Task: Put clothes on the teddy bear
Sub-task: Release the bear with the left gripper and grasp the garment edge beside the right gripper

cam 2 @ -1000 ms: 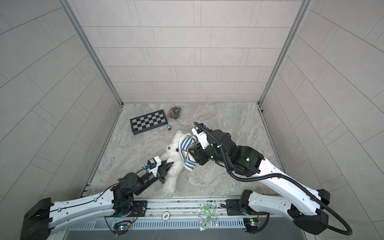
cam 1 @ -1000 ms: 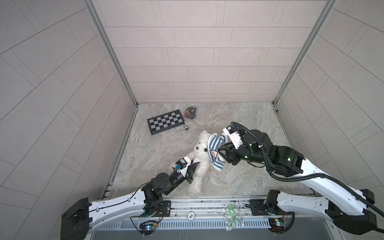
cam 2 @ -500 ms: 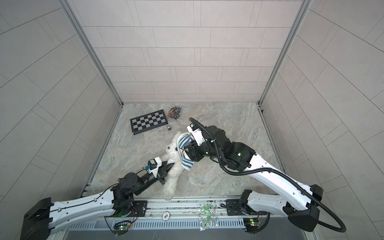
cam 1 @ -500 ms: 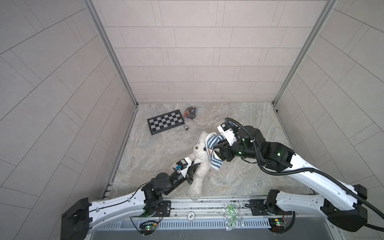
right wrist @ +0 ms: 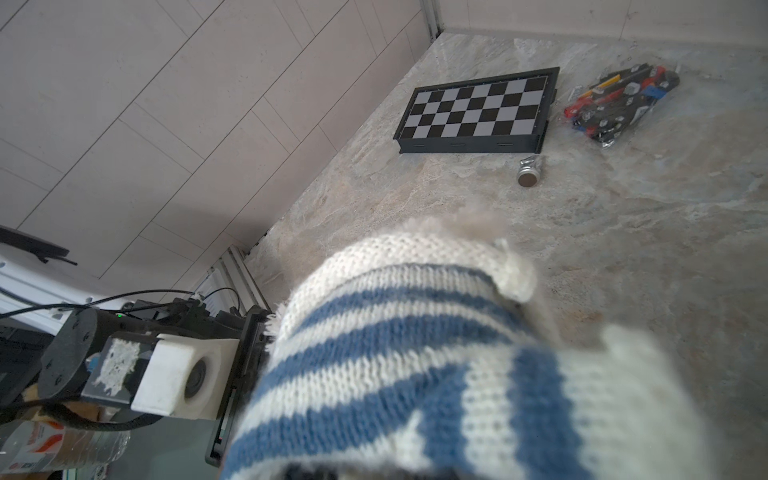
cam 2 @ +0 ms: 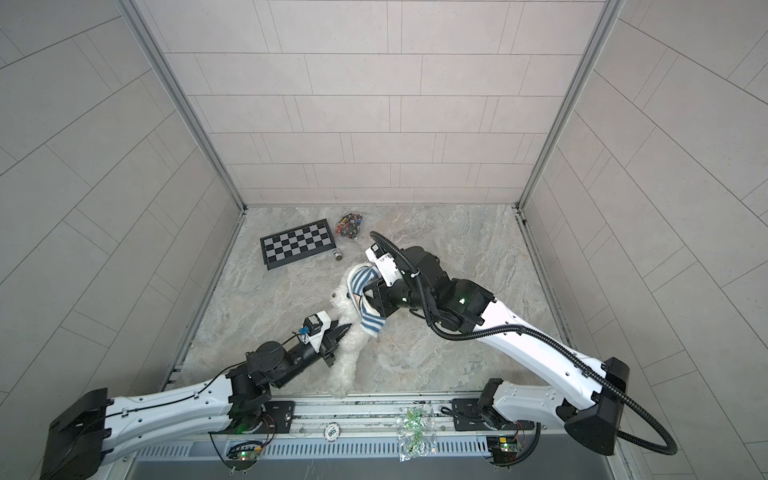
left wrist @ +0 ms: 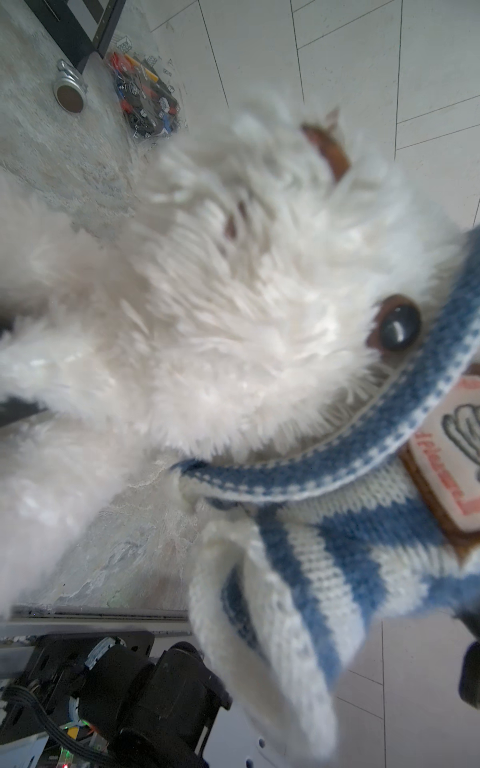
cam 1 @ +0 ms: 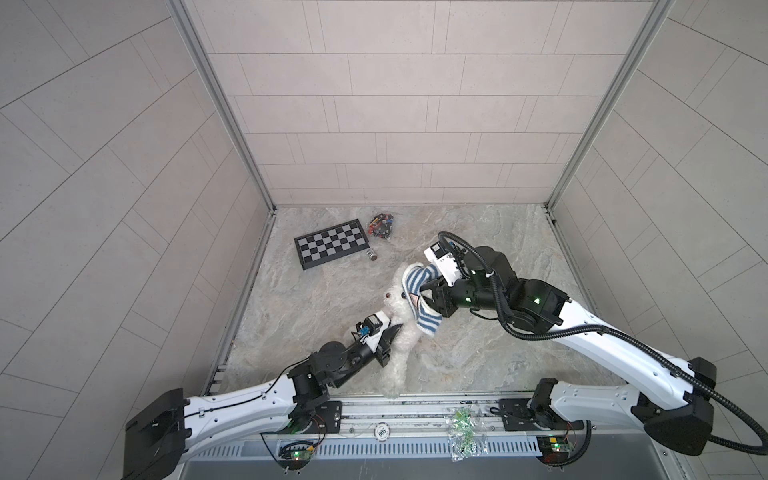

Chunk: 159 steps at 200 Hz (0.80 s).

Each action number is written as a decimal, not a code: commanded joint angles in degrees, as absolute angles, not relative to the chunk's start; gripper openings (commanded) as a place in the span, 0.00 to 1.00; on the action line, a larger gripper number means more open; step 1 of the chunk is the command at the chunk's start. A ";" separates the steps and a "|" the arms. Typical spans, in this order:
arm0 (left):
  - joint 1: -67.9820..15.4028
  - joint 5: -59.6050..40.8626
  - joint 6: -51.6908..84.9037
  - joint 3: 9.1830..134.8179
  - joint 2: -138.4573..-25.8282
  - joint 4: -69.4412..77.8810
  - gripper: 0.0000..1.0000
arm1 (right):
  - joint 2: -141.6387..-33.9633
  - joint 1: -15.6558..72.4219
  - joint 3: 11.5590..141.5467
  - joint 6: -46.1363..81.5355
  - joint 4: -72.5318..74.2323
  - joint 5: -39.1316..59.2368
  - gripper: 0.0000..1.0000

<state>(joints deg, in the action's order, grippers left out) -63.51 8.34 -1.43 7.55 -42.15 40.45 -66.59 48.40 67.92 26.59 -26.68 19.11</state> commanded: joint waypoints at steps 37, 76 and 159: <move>-60.05 4.64 2.15 13.85 -45.50 35.09 0.48 | -64.59 42.67 64.27 17.09 -23.69 22.39 0.00; -55.19 -2.22 12.91 14.95 -41.39 21.96 0.73 | -64.69 39.70 64.89 4.01 -22.35 21.06 0.00; -46.06 -10.80 26.96 34.26 -32.91 -0.78 0.64 | -63.24 43.62 60.38 -17.64 -19.01 16.05 0.00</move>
<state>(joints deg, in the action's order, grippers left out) -48.29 -5.17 22.31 26.68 -29.43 4.99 -64.64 42.41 61.84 -9.13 -22.96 17.69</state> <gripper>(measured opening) 0.668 0.073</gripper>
